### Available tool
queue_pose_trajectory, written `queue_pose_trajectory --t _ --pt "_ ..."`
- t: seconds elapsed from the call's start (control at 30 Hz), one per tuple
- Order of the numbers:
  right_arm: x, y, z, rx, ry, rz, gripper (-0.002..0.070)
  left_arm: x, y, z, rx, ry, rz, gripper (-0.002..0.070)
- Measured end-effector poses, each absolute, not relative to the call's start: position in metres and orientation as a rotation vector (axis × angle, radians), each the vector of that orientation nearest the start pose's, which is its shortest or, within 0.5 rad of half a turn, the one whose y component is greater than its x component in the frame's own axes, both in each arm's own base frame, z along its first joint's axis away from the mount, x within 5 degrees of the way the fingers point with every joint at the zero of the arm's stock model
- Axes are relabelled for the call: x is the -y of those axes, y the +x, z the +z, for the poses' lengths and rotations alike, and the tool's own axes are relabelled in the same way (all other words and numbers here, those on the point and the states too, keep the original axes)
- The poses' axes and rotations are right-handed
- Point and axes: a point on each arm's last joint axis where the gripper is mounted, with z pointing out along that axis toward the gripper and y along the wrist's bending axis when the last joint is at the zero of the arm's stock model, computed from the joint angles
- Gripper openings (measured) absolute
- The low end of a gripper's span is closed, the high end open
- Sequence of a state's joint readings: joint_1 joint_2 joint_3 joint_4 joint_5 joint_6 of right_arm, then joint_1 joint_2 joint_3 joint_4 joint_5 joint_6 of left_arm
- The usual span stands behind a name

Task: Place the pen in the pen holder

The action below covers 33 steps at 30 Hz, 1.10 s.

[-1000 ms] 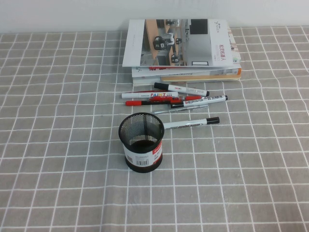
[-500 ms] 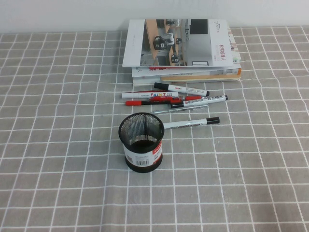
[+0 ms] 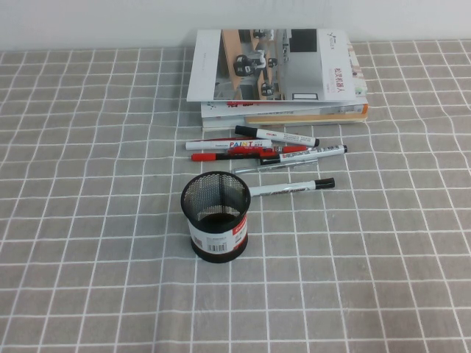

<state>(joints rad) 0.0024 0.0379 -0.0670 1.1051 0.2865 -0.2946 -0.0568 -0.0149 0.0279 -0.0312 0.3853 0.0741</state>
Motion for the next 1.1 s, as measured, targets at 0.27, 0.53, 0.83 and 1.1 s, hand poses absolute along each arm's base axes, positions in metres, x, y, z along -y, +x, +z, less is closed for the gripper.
queue_pose_trajectory --t 0.27,0.53,0.83,1.1 --pt "-0.027 0.1 0.288 -2.0 0.003 0.422 -0.0013 0.004 0.052 0.17 -1.879 0.104 -0.019 -0.0003" --pt "-0.017 0.175 0.341 -2.363 -0.431 0.091 -0.0013 0.004 0.052 0.17 -1.879 0.104 -0.019 -0.0003" --pt "-0.019 0.259 0.349 -2.542 -0.66 0.071 -0.0013 0.004 0.052 0.17 -1.879 0.104 -0.019 -0.0003" --pt "-0.068 0.311 0.314 -2.557 -1.218 -0.048 -0.0013 0.004 0.052 0.17 -1.879 0.104 -0.019 -0.0003"
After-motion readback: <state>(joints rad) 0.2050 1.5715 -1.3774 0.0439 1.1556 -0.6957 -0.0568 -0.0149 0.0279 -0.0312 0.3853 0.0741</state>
